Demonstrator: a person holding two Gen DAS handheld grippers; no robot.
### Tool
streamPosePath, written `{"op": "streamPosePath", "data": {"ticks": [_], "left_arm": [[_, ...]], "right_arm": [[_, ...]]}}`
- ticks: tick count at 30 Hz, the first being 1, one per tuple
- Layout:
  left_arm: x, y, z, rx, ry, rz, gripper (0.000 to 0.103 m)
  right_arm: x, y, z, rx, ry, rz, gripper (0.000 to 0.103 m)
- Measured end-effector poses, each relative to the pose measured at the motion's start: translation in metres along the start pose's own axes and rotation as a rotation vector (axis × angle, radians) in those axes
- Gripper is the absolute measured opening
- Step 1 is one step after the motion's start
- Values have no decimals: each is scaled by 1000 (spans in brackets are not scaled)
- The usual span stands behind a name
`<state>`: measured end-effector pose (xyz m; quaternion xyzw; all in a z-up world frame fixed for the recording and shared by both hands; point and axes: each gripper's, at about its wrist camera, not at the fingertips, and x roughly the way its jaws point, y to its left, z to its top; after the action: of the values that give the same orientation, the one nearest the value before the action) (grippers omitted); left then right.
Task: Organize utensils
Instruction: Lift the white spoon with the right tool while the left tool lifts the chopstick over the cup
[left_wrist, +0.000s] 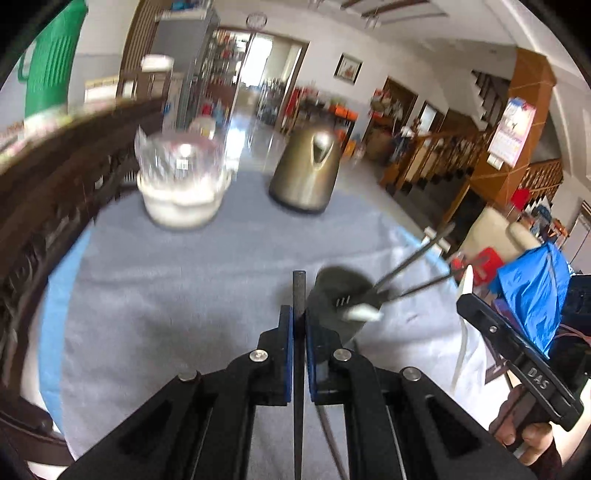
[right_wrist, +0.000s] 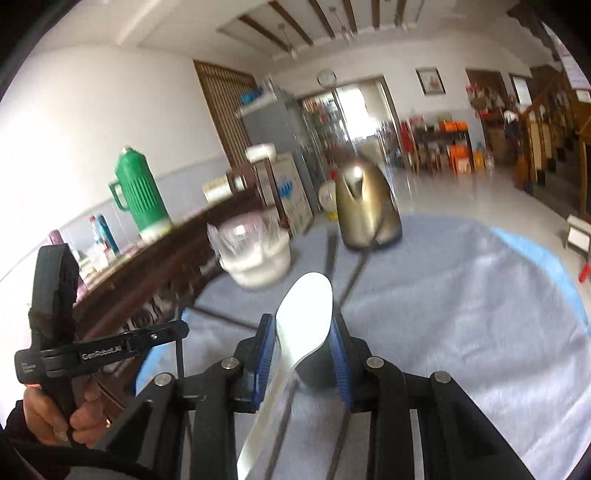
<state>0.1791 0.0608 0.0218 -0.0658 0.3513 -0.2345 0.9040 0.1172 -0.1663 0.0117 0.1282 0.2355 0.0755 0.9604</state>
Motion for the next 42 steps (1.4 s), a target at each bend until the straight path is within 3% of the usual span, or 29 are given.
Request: {"op": "streamPosePath", "data": {"ticks": [6,9,16,24,29,34,42], "left_arm": [[-29,-3,46,44,-138,23,6],[-32,-3,64,73,-163,37,6],[-34,-5,106,97,-246,15,6],[-31,-19,137,119,-330,-58,6],[-15,-21,136,109,-321,-118,6],[15,-16,124,72,-243,-173,6],[36,-11,111,90,-170,-141,6]], "right_arm": [[14,16,42,-64,-87,3,32],[28,27,58,-96,-114,-16,32],[66,49,82,-208,-174,-198,32],[101,58,77,-283,-205,-370,32],[109,54,66,-343,-216,-388,32],[107,49,62,-381,-232,-350,32],[111,54,59,-401,-205,-270,32]]}}
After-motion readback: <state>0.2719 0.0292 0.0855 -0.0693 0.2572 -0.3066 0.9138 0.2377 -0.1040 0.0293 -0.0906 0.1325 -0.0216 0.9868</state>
